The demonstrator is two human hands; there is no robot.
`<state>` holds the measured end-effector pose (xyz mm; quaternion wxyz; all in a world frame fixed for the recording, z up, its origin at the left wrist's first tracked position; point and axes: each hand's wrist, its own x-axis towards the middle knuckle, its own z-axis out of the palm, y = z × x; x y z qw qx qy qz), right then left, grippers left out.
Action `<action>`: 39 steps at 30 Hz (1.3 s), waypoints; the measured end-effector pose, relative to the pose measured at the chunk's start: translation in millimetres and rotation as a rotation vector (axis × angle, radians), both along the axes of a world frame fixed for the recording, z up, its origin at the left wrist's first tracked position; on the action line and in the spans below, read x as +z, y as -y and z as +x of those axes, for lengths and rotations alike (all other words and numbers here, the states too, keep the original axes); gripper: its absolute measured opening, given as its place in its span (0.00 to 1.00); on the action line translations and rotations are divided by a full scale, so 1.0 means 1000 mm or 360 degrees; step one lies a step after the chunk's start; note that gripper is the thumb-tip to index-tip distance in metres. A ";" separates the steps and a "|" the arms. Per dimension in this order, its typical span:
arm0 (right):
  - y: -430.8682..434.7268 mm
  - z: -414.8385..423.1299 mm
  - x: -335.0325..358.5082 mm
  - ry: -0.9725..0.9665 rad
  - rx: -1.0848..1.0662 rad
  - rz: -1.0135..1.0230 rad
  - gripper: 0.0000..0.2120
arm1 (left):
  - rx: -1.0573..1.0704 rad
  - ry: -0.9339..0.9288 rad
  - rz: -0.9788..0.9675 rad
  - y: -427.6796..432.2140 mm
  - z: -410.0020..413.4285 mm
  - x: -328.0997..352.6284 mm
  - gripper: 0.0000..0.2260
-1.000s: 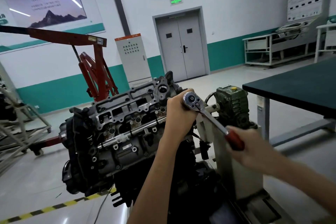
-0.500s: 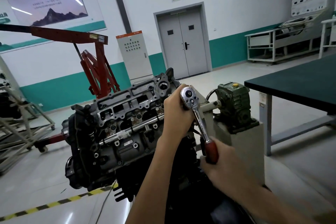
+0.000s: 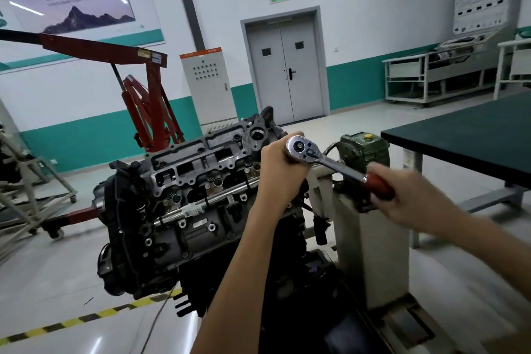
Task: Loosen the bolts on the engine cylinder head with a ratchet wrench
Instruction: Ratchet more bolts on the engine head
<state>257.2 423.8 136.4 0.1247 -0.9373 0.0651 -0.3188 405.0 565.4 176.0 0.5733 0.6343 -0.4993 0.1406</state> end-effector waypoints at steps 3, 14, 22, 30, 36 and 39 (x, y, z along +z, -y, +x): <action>0.020 0.006 0.028 0.0087 -0.0098 -0.0292 0.13 | -0.0011 -0.0020 0.0009 -0.001 0.001 0.001 0.14; -0.119 0.025 -0.054 0.0444 0.0126 0.1207 0.11 | 0.0012 0.0096 -0.0152 0.000 0.001 -0.014 0.12; -0.111 0.025 -0.056 0.0392 0.0224 0.1127 0.16 | -0.0052 -0.0035 -0.0066 0.002 0.005 -0.009 0.19; 0.024 0.002 0.027 0.0063 -0.0074 -0.0300 0.14 | -0.0050 -0.0038 -0.0051 0.002 0.002 -0.003 0.10; -0.003 0.009 -0.004 0.0050 -0.0129 0.0101 0.13 | -0.0028 0.0081 -0.0090 0.000 0.005 -0.006 0.11; -0.051 0.011 -0.027 0.0074 0.0031 0.0507 0.16 | 0.0007 0.0138 -0.0127 0.004 0.002 -0.006 0.09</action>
